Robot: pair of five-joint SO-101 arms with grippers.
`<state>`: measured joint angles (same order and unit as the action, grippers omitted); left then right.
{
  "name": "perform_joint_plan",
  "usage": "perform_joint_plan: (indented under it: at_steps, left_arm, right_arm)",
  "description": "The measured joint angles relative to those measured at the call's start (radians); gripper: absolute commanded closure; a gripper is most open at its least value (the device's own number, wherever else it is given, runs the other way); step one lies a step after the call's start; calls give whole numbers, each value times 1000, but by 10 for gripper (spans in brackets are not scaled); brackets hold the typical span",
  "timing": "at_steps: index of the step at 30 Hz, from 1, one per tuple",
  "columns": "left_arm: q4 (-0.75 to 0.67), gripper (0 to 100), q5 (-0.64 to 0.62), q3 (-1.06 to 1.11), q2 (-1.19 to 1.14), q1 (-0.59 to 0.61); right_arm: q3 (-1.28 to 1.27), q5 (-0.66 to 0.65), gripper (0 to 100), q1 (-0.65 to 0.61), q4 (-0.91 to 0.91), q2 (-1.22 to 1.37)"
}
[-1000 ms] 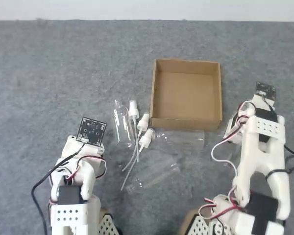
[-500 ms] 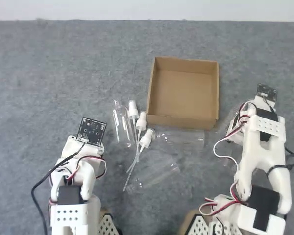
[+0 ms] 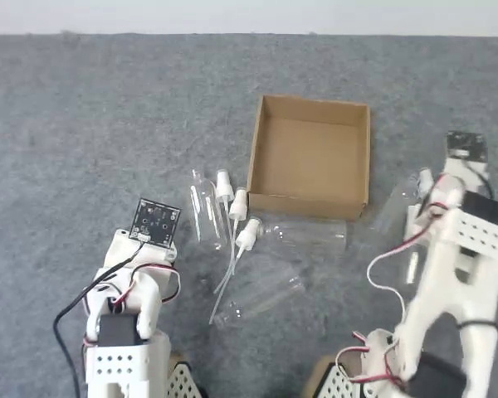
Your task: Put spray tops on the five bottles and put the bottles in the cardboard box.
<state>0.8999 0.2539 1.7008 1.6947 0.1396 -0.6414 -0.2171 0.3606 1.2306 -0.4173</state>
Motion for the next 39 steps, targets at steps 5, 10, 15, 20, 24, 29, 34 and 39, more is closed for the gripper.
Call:
perform_joint_plan:
  at_steps: [5,10,15,20,24,29,34,39]
  left_arm:
    - [0,988,0,0,0,0]
    - [0,988,0,0,0,0]
    - [0,988,0,0,0,0]
    - [0,988,0,0,0,0]
    - [0,988,0,0,0,0]
    - [0,988,0,0,0,0]
    - [0,988,0,0,0,0]
    - [0,988,0,0,0,0]
  right_arm:
    - [75,-190,946,109,58,-44]
    - [187,-364,946,222,58,6]
    - [315,-565,946,302,44,193]
    - [384,-661,943,345,-52,407]
    - [391,-680,942,348,-130,534]
    - [393,-686,868,347,-195,605]
    - [394,-686,801,347,-204,609]
    - [394,-686,797,347,-204,609]
